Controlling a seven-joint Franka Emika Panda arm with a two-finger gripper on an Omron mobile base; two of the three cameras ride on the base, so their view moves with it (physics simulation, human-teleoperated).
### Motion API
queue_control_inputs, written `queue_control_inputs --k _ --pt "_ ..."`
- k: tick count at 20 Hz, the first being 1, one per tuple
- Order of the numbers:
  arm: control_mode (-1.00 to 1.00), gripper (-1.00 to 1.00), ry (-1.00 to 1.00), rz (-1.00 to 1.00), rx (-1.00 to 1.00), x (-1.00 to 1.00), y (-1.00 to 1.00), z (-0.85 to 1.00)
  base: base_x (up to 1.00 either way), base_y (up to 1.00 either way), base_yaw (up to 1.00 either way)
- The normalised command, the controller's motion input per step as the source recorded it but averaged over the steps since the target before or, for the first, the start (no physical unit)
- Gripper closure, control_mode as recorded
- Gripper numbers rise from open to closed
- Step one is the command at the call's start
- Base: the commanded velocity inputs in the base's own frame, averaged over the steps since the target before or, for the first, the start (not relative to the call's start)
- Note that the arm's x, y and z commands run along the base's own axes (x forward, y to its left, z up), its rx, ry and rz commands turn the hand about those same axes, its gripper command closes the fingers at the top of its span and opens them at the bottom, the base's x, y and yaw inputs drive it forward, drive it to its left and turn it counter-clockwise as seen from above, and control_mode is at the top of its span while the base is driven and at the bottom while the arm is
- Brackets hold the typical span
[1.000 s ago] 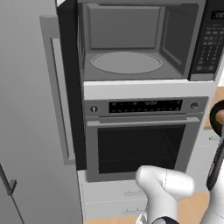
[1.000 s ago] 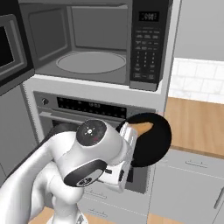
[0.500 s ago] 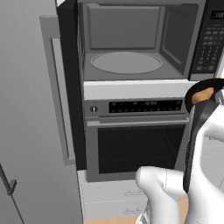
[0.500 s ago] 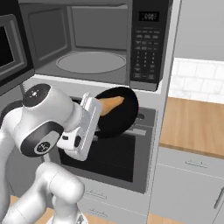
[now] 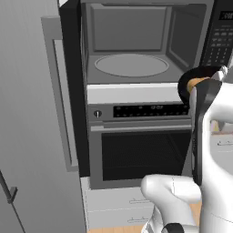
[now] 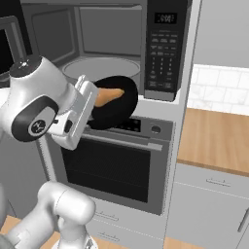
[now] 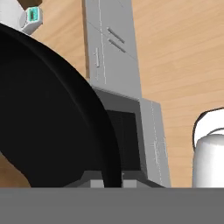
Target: Pick the squash from the sink and place it in the bowl. Then pick the bowl and place it in the microwave. Then close the microwave door and press the start button.
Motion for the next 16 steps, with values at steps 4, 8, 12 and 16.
queue_control_inputs --k 4,8,12,16 --pt "-1.0 1.0 0.02 0.14 0.25 0.66 0.33 0.01 0.0 0.0 0.0" --pt "-1.0 1.0 -0.13 0.19 0.17 0.21 0.5 0.0 0.0 0.0 0.0" --pt "-1.0 1.0 -0.24 0.13 0.11 0.22 0.43 0.0 0.0 0.0 0.0" --pt "-1.0 1.0 -0.08 0.02 0.02 0.68 0.13 0.0 0.0 0.0 0.0"
